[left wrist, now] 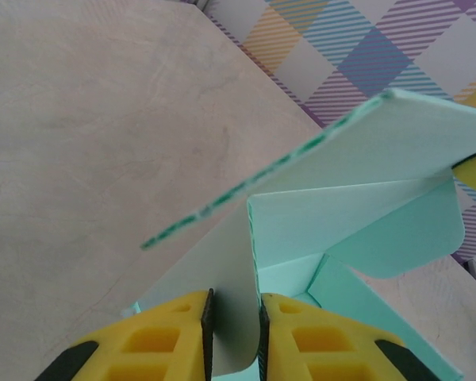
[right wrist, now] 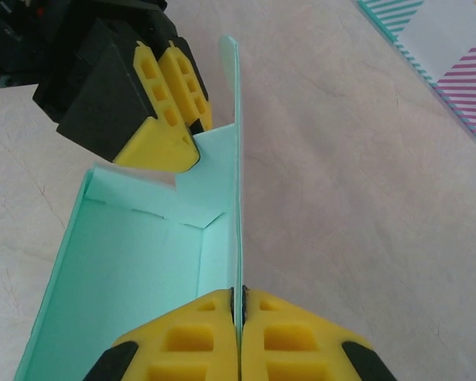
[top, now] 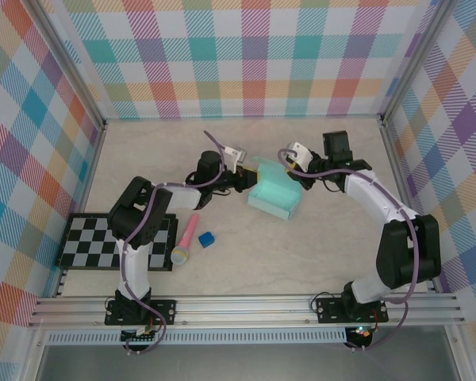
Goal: Fold the paper box
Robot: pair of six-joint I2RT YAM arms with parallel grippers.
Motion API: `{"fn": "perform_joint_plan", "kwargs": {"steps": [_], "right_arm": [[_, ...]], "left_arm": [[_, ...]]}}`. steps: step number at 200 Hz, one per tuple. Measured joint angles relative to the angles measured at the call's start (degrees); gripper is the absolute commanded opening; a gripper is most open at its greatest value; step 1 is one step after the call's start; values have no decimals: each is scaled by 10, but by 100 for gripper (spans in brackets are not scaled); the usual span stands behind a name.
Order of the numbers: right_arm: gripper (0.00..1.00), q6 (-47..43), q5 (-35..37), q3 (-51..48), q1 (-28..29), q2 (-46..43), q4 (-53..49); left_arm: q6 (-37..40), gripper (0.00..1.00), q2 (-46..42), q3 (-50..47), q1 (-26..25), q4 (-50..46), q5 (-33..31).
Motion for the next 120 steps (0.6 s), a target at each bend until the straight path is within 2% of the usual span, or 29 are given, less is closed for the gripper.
{"fn": "perform_joint_plan", "kwargs": {"steps": [32,69,120], "right_arm": [[0,-30,12,-55,14,-43,32],[0,-42,14,-101,25,-77,65],[0,-41,15,-153,41,-102,118]], "left_arm": [[-2,28,0,-23,-6,20,-2],[-8,42,0,-54,-13,36,-8],[-10,46,-30,-112,-13,39,-13]]}}
